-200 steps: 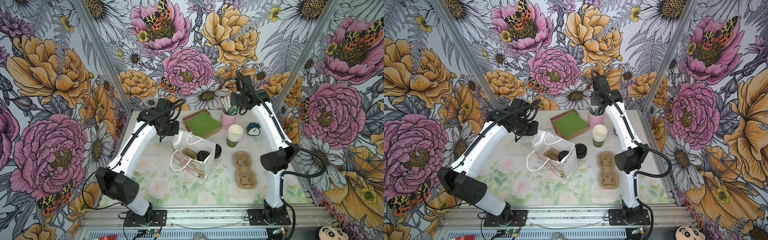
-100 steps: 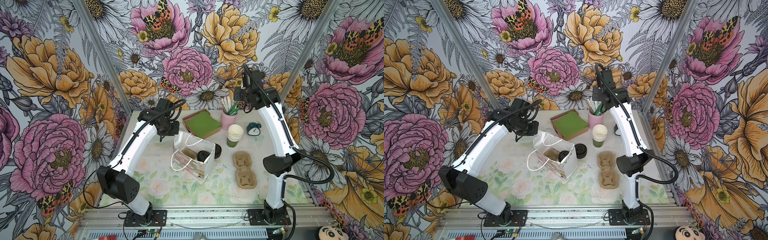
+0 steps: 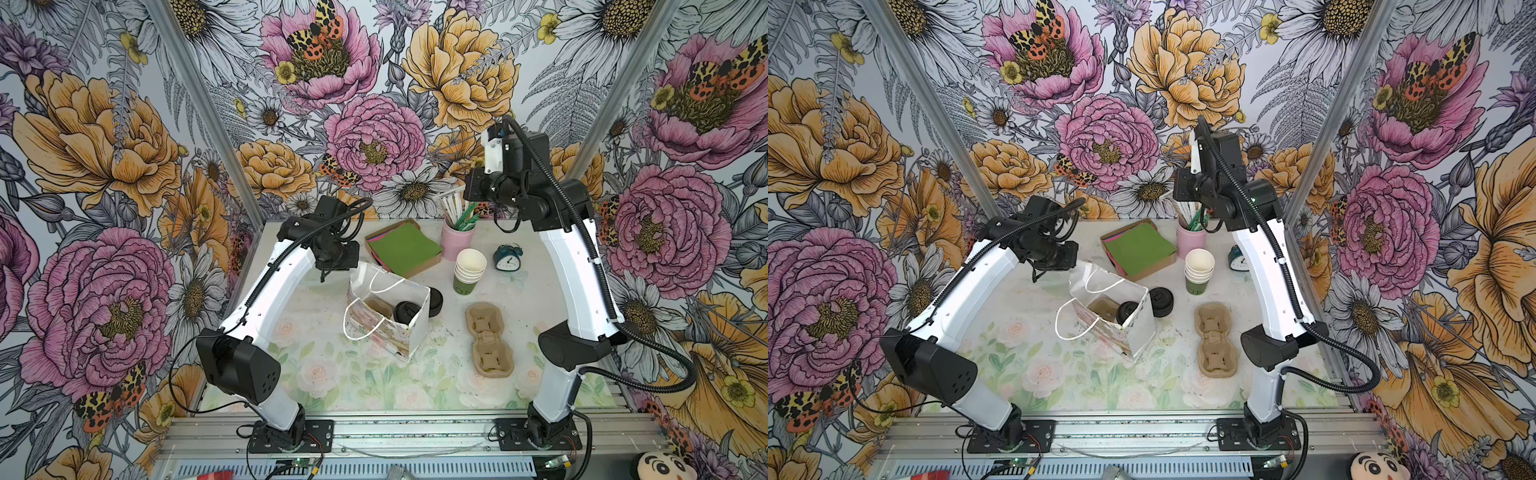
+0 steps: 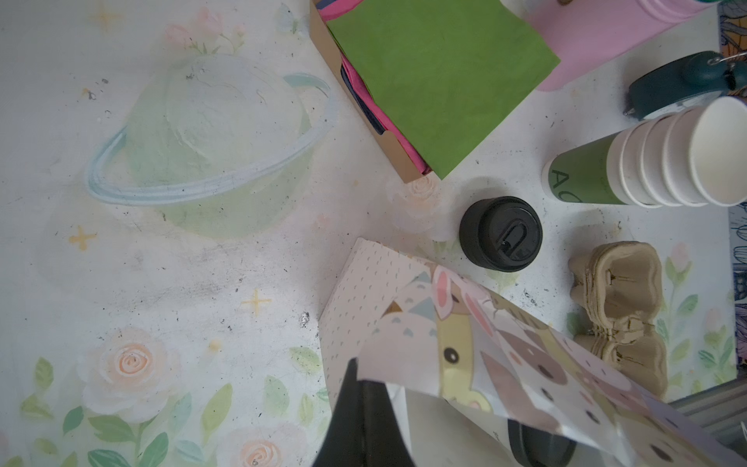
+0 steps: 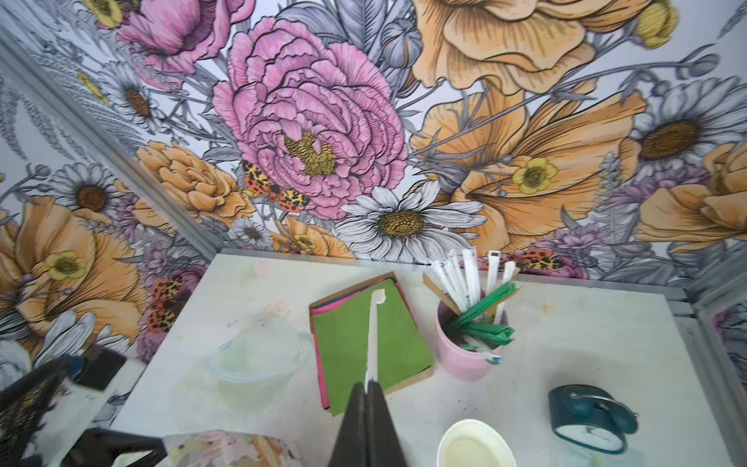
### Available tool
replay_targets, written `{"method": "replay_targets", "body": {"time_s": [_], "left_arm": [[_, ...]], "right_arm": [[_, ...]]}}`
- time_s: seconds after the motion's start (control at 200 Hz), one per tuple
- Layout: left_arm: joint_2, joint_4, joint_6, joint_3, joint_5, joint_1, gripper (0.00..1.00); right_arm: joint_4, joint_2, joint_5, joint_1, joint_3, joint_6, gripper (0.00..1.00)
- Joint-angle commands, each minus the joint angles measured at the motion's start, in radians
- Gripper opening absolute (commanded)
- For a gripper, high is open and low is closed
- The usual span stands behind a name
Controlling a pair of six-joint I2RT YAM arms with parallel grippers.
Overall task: Pack the takeout coffee
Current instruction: 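Carry the straw with the right gripper over the gift bag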
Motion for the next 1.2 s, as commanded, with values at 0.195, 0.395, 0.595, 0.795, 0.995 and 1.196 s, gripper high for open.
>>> {"method": "replay_targets", "body": {"time_s": [0.195,0.395,0.595,0.795,0.995,1.196], "left_arm": [[0.033,-0.022,0.025,0.033,0.012,-0.001,0.00],[0.044,-0.022,0.024,0.042,0.015,0.000,0.00],[0.054,-0.022,0.026,0.052,0.017,0.000,0.00],[0.060,-0.022,0.026,0.055,0.010,-0.004,0.00],[0.062,-0.022,0.026,0.056,0.001,-0.010,0.00],[0.065,-0.021,0.027,0.056,-0.005,-0.020,0.00]], "right_arm": [[-0.082,-0.033,-0.174,0.128,0.020,0.049,0.00],[-0.120,-0.056,-0.210,0.162,0.040,0.068,0.00],[-0.156,-0.089,-0.269,0.179,0.052,0.089,0.00],[-0.200,-0.119,-0.308,0.202,0.059,0.117,0.00],[-0.268,-0.141,-0.317,0.219,0.063,0.117,0.00],[-0.337,-0.154,-0.295,0.233,0.058,0.103,0.00]]}}
